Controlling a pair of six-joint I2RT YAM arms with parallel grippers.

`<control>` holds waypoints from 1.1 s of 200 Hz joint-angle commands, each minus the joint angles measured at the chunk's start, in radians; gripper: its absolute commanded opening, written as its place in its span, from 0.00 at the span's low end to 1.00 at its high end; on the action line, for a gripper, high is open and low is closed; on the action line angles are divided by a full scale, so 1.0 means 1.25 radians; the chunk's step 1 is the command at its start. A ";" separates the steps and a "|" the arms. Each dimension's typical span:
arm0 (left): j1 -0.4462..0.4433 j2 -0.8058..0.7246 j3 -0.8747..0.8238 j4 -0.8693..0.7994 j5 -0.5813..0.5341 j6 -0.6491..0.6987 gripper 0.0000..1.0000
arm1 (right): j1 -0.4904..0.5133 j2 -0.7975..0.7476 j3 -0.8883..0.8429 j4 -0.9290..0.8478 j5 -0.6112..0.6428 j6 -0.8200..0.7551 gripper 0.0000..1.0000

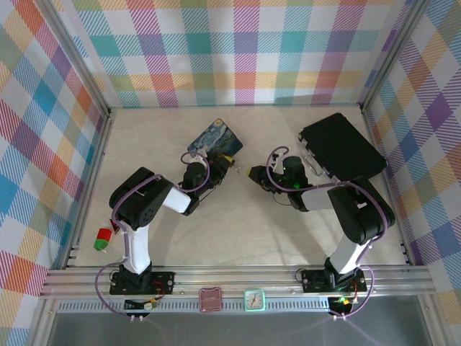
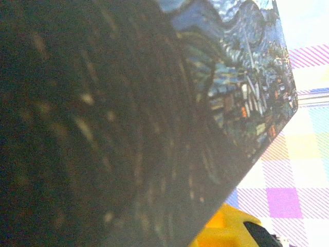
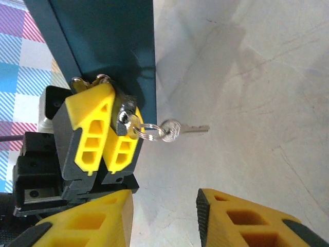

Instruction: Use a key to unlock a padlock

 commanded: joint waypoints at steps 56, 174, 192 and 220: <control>-0.004 -0.039 -0.007 0.034 0.016 -0.002 0.00 | 0.012 0.157 0.110 0.199 -0.078 -0.072 0.36; -0.012 -0.042 -0.026 0.056 0.014 -0.019 0.00 | 0.026 0.230 0.144 0.292 -0.116 -0.055 0.22; -0.013 -0.042 -0.029 0.057 0.011 -0.020 0.00 | 0.029 0.235 0.146 0.297 -0.118 -0.046 0.17; -0.013 -0.029 -0.022 0.072 0.011 -0.030 0.00 | 0.041 0.237 0.139 0.286 -0.117 -0.047 0.18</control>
